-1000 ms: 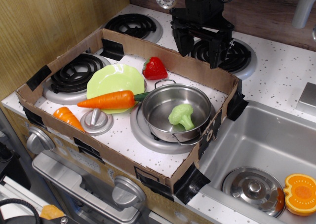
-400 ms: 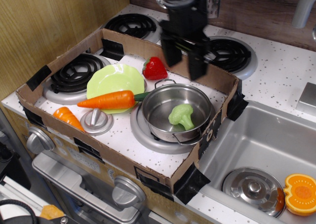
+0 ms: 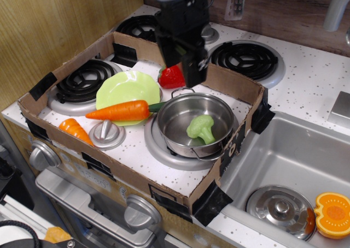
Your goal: Take carrot off plate
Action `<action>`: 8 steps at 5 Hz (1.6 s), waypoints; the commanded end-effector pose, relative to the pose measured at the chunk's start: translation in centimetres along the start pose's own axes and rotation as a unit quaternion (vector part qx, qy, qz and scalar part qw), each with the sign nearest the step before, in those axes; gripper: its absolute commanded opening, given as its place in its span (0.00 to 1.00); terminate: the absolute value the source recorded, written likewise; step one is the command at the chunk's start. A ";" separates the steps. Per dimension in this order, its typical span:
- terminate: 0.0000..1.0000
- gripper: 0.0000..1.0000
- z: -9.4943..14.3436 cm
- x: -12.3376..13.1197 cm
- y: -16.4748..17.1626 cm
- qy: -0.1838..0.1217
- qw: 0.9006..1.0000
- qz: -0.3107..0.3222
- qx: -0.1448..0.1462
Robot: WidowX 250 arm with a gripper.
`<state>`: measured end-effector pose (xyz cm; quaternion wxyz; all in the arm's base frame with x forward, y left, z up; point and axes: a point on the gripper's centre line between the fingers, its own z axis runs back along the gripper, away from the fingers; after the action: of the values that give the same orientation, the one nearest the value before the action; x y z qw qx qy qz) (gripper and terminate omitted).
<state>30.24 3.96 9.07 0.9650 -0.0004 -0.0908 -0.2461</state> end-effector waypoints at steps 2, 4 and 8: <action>0.00 1.00 0.3 -3.6 1.7 0.014 0.984 -0.147 0.103; 0.00 1.00 -0.9 -5.2 2.4 0.025 0.956 -0.255 0.140; 0.00 1.00 -5.1 -6.5 4.2 -0.016 0.953 -0.276 0.124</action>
<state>26.76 10.00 2.16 0.8544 0.1299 -0.1255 -0.4873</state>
